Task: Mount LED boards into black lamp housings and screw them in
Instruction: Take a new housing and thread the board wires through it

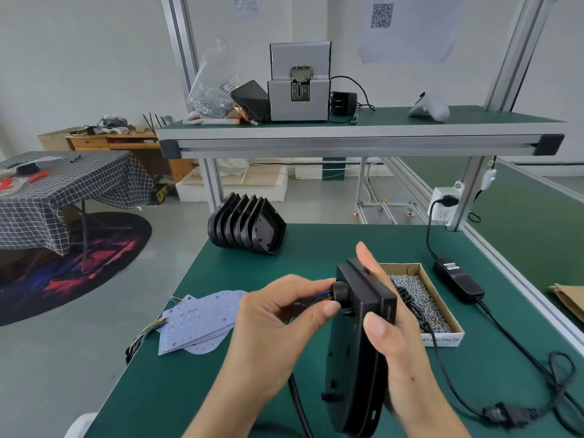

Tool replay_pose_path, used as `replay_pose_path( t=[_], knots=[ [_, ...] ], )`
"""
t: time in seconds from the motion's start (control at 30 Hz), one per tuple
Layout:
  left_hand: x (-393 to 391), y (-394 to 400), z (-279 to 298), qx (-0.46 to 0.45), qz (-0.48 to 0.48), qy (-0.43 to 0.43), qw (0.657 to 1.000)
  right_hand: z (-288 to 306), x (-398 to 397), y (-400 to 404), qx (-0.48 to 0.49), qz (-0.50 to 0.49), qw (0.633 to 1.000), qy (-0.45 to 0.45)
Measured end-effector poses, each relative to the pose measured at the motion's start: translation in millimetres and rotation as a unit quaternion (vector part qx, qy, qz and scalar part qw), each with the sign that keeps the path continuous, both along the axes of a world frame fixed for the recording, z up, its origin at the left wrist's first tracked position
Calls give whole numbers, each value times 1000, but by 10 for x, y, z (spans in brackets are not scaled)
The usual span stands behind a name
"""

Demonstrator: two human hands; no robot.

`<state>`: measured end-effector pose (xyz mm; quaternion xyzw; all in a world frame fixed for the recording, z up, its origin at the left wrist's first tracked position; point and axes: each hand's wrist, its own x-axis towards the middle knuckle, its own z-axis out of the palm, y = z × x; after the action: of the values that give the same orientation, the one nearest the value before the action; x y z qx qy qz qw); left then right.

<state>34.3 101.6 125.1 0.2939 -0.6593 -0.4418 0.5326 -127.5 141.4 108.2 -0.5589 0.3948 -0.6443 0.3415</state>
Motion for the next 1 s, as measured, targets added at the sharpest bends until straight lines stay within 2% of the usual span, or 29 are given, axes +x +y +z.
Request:
replay_pose_path(
  t=[0.1, 0.33, 0.53, 0.83, 1.0],
  knots=[
    [52, -34, 94, -38, 5, -44, 998, 33, -31, 32, 17, 17, 1000, 7],
    [49, -2, 84, 17, -53, -18, 998, 2, 22, 53, 28, 13, 999, 12],
    [96, -57, 73, 3, -60, -41, 997, -15, 34, 43, 27, 0, 999, 39],
    [123, -121, 1, -133, -8, -111, 985, -2, 63, 69, 33, 10, 999, 36],
    [88, -160, -87, -106, -6, -102, 989, 18, 65, 88, 46, -1, 998, 52]
  ],
)
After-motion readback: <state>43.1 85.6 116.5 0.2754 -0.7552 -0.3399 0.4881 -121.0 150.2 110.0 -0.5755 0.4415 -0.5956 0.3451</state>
